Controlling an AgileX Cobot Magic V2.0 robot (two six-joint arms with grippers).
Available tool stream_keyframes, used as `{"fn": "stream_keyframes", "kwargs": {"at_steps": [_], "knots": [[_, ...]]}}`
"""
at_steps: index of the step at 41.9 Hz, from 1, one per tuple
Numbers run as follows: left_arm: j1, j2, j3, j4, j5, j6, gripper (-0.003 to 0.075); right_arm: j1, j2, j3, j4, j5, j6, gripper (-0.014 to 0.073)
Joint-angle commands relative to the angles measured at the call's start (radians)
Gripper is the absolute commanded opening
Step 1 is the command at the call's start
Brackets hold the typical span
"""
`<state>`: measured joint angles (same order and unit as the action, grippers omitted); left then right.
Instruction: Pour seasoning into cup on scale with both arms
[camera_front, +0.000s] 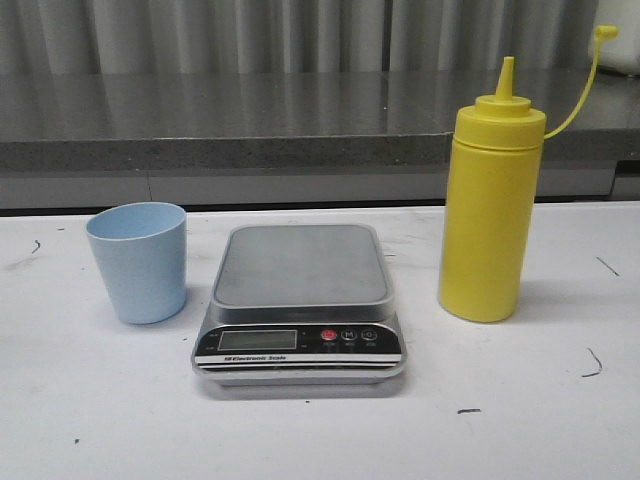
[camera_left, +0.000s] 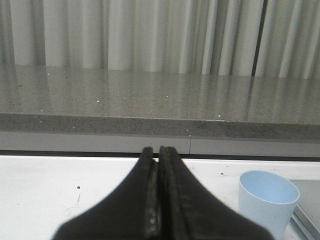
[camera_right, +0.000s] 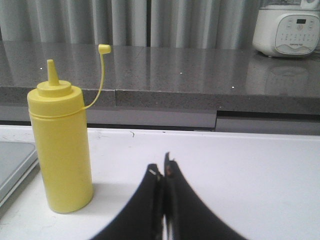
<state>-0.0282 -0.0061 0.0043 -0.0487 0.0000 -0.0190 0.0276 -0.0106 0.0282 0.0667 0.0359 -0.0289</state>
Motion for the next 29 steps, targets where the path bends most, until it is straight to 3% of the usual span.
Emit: {"fn": "stream_keyframes", "kwargs": {"at_steps": [1,29], "knots": [[0.002,-0.016,0.025,-0.007,-0.081,0.003,-0.002,0.0,-0.016,-0.008,0.0,-0.085,-0.006,-0.0068],[0.002,-0.016,0.022,-0.007,-0.125,0.003,-0.002,0.0,-0.016,-0.008,0.001,-0.104,-0.006,-0.0068]]}}
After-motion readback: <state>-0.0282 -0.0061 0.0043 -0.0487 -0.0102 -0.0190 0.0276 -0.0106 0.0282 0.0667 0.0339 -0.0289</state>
